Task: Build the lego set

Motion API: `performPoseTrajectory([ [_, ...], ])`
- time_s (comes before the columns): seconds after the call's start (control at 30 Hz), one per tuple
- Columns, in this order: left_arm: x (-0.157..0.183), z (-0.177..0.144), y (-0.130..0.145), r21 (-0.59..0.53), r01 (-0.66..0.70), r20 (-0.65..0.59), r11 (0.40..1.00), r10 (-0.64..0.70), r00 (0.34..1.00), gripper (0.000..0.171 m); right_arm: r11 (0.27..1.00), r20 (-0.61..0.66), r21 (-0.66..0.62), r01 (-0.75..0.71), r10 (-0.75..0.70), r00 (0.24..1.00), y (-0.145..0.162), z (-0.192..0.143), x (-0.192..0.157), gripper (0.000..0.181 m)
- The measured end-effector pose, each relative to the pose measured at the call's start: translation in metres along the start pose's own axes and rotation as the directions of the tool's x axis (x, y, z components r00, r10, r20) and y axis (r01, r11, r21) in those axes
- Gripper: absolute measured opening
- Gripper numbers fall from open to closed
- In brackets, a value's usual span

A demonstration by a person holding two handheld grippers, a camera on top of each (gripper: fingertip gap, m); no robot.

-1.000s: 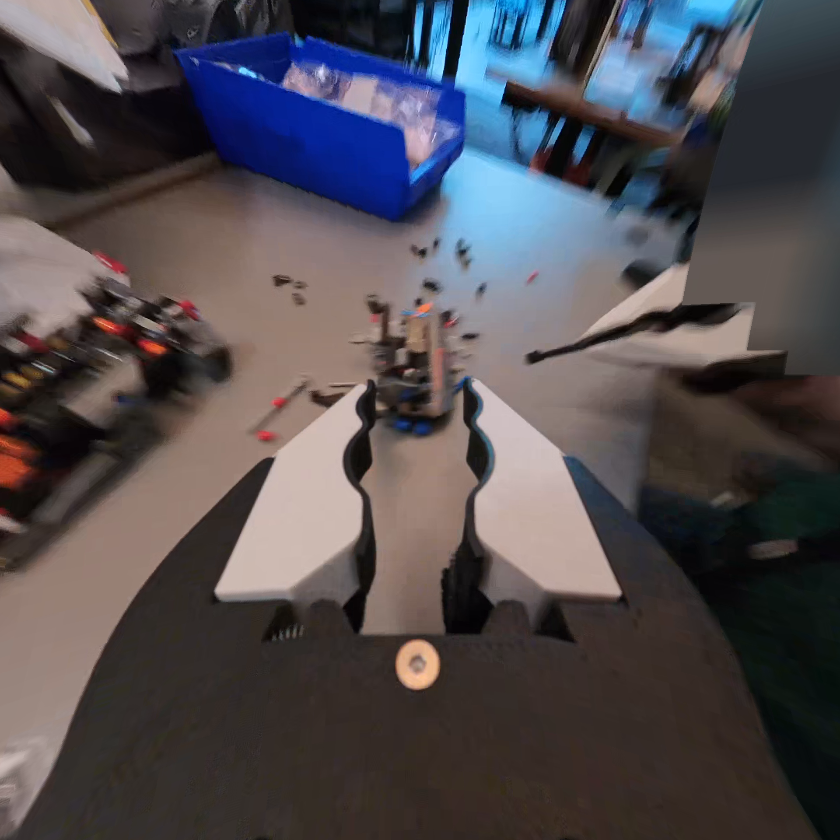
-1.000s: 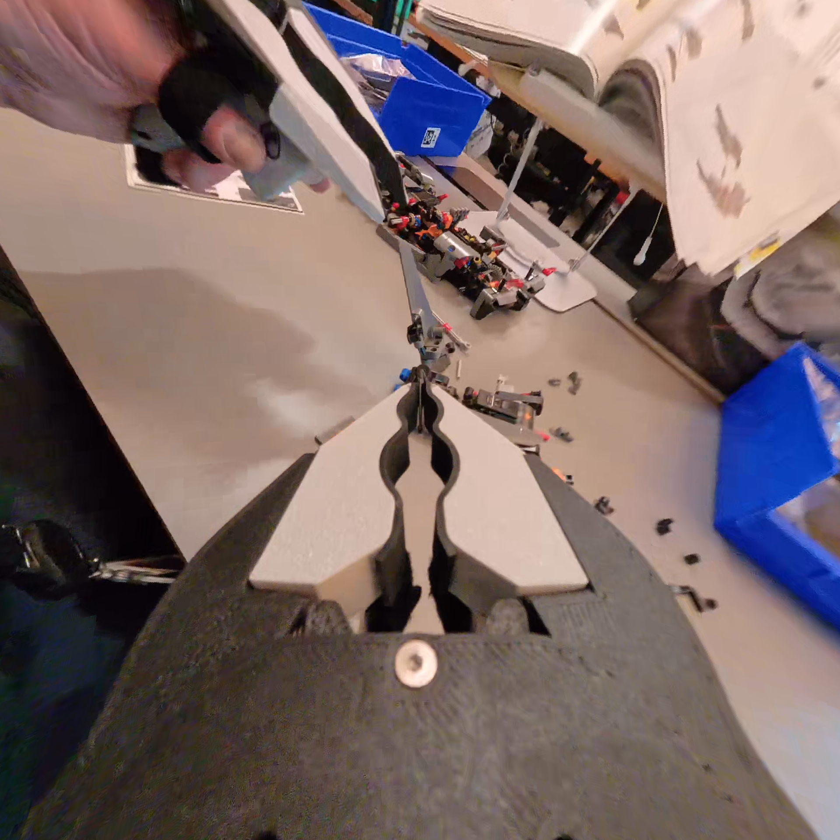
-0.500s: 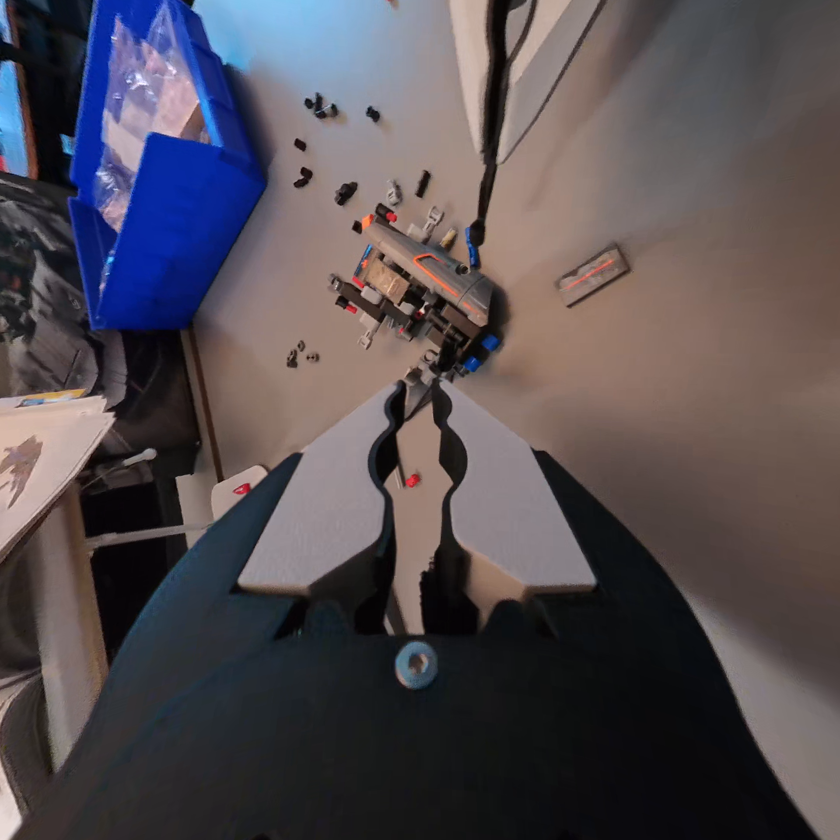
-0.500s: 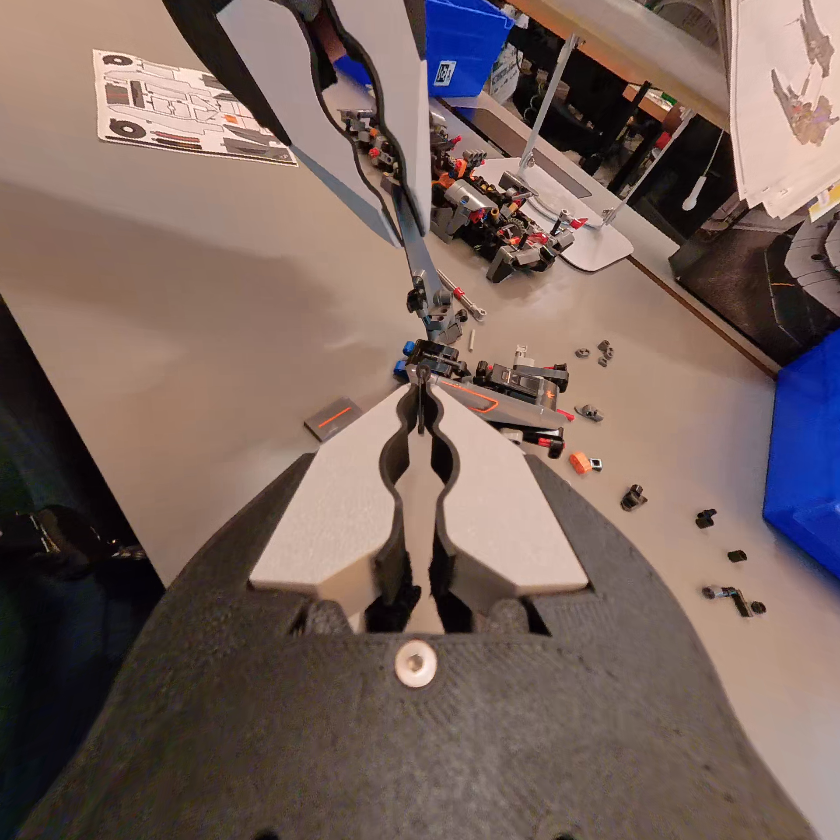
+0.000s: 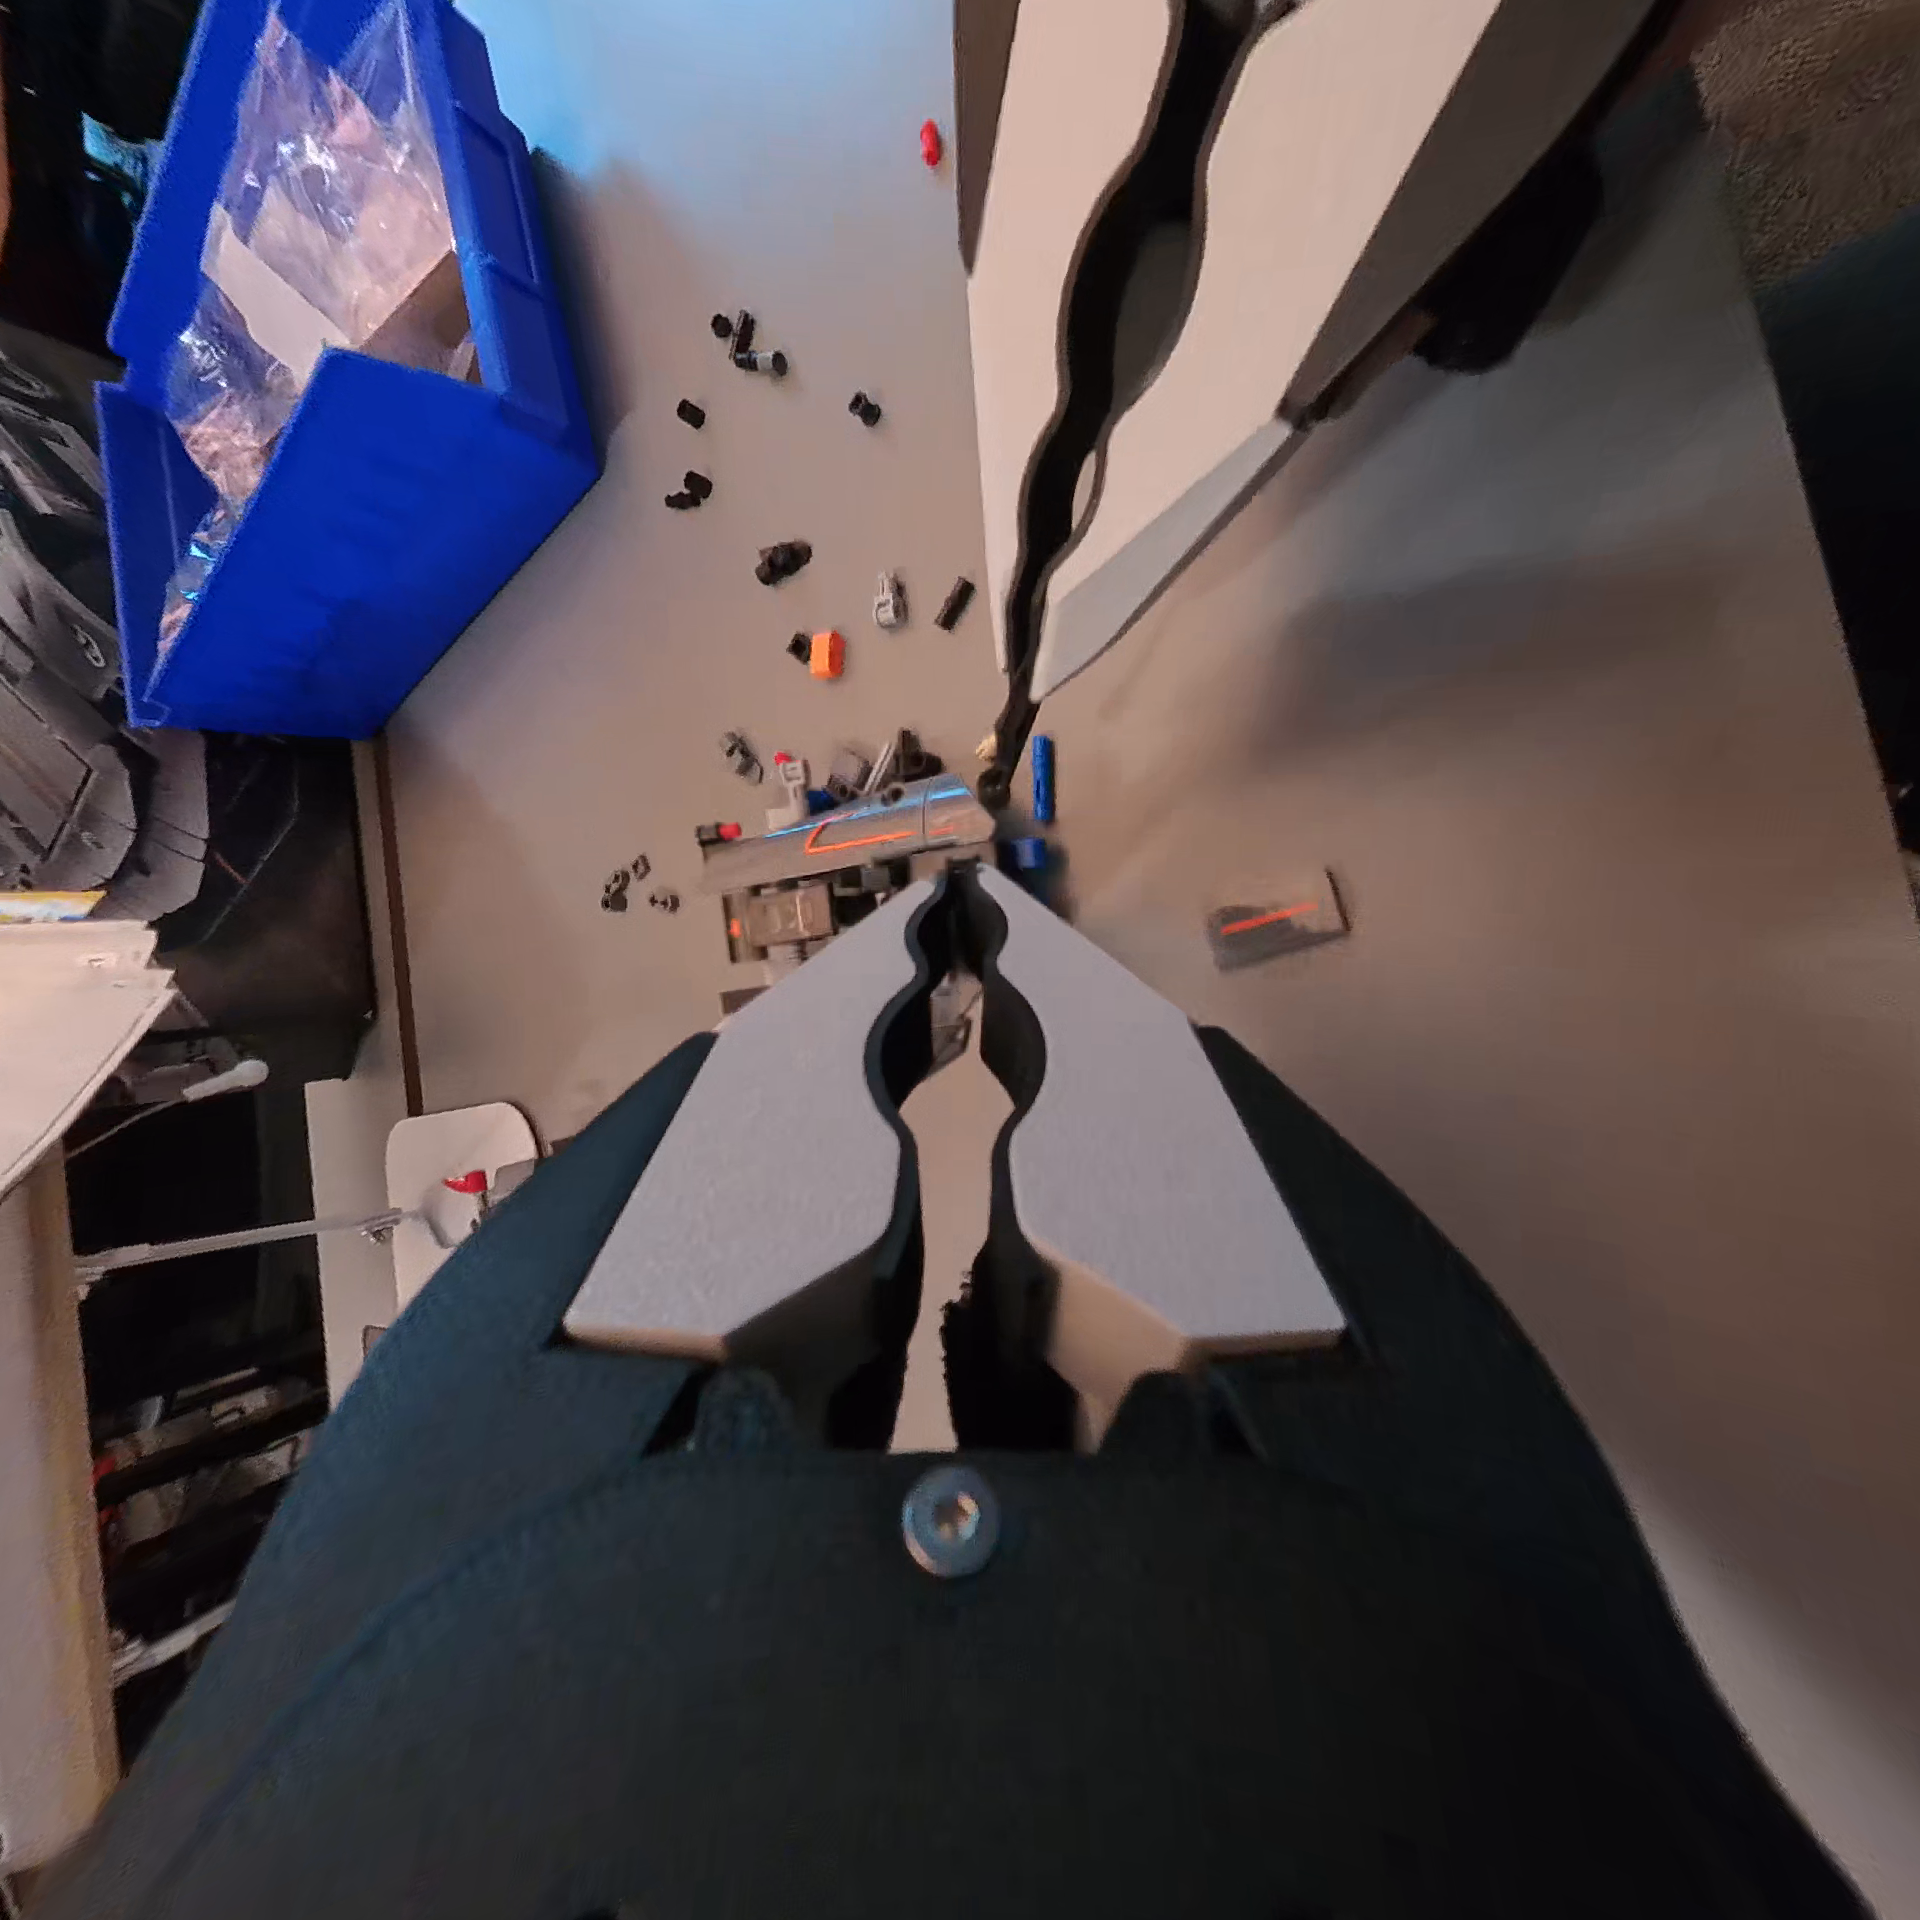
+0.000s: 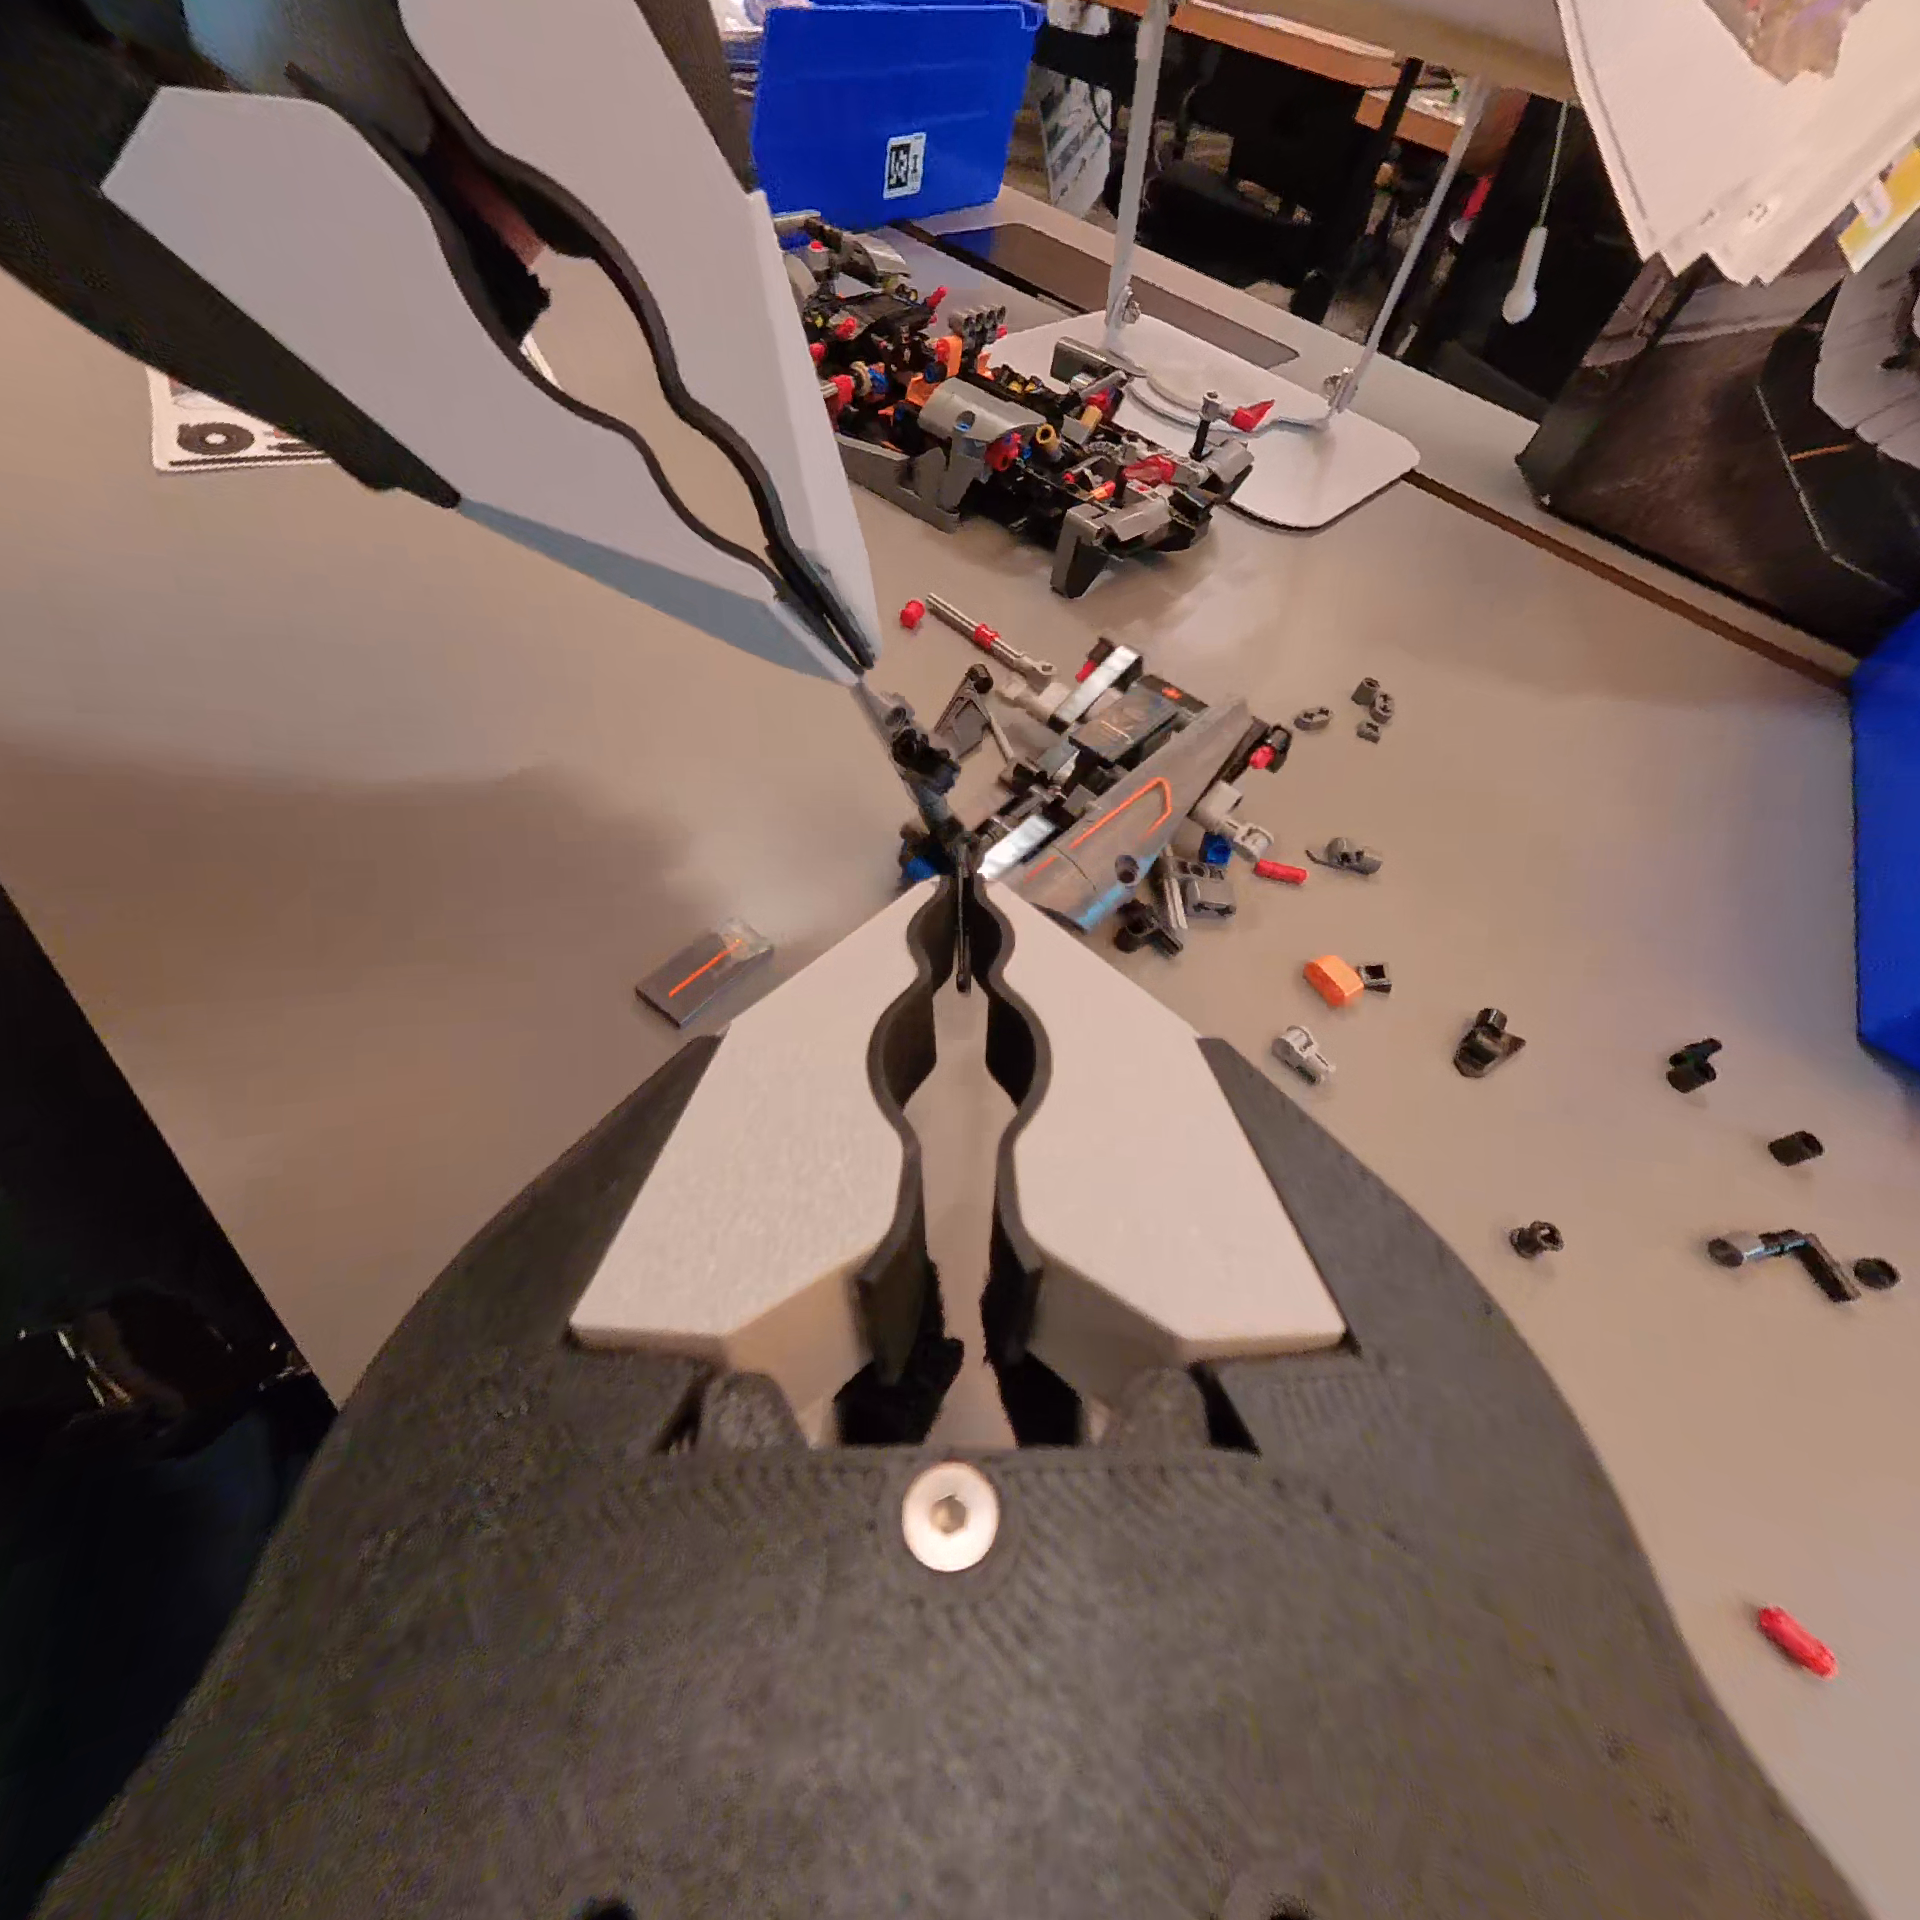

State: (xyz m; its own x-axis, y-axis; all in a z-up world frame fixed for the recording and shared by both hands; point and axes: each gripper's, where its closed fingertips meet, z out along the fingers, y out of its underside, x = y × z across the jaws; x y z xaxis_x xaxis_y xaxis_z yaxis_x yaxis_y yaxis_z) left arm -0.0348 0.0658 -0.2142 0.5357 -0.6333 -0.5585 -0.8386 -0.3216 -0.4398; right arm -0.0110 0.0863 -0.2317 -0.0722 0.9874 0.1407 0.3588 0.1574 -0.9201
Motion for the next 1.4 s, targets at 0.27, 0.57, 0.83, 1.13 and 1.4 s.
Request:
performPoseTrajectory([
  [0.27, -0.001, 0.009, -0.023, 0.07, 0.013, 0.031, 0.997, -0.015, 0.999, 0.018, 0.995, -0.014, 0.011, -0.103, 0.103, 0.995, 0.003, -0.001, 0.012, 0.0],
  [0.57, 0.0, 0.013, -0.001, 0.104, 0.08, 0.046, 0.991, -0.085, 0.995, 0.041, 0.972, -0.041, 0.004, -0.233, 0.233, 0.972, 0.004, 0.005, 0.016, 0.0],
  [0.83, -0.001, 0.026, 0.004, 0.168, 0.095, 0.079, 0.981, -0.109, 0.991, 0.018, 0.974, -0.08, -0.039, -0.224, 0.22, 0.972, 0.007, 0.014, 0.007, 0.0],
  [1.13, -0.001, 0.032, 0.003, 0.213, 0.123, 0.099, 0.969, -0.147, 0.984, 0.004, 0.975, -0.113, -0.069, -0.21, 0.202, 0.973, 0.008, 0.023, 0.004, 0.0],
  [1.4, -0.007, 0.033, -0.003, 0.262, 0.213, 0.081, 0.941, -0.242, 0.967, 0.005, 0.982, -0.138, -0.052, -0.18, 0.171, 0.975, 0.005, 0.025, 0.009, 0.0],
])
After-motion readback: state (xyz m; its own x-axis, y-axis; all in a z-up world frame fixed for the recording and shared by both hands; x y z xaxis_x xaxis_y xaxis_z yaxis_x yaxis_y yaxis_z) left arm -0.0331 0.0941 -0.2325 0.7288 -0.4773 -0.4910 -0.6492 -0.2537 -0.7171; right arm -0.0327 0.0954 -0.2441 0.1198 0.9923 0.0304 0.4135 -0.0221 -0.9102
